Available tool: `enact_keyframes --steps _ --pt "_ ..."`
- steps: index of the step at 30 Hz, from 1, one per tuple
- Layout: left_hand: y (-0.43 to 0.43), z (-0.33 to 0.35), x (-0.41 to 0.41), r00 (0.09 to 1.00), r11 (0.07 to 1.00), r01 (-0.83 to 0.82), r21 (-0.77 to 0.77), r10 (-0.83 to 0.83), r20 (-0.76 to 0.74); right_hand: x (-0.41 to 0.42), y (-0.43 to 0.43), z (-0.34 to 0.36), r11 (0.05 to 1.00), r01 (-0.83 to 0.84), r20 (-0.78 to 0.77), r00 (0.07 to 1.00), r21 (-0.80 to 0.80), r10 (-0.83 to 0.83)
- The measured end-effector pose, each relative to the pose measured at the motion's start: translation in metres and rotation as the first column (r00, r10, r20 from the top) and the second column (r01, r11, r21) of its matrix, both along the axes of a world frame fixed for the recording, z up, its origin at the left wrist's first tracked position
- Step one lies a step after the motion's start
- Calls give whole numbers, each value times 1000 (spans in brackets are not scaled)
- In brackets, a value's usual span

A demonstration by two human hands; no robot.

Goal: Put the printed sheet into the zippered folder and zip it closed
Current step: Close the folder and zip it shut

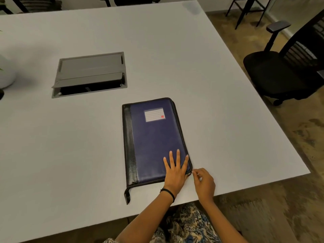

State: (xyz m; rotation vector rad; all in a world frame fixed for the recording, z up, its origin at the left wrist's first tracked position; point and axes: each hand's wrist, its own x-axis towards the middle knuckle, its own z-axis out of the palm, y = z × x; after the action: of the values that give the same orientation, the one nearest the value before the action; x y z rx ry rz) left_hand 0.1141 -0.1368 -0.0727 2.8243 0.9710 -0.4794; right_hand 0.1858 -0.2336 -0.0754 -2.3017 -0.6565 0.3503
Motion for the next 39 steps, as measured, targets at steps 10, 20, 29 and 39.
enact_keyframes --steps 10,20,29,39 --pt "-1 3 1 999 996 41 -85 -43 -18 28 26 3 996 -71 9 997 -47 72" --pt "17 37 17 973 974 215 70 -219 66 52 29 1 987 -158 -19 987 -20 157" --pt "17 35 29 874 856 485 180 -474 -105 54 23 4 966 -241 21 970 -97 244" --pt "17 36 23 810 784 583 214 -582 -72 51 27 4 972 -204 53 976 -113 211"
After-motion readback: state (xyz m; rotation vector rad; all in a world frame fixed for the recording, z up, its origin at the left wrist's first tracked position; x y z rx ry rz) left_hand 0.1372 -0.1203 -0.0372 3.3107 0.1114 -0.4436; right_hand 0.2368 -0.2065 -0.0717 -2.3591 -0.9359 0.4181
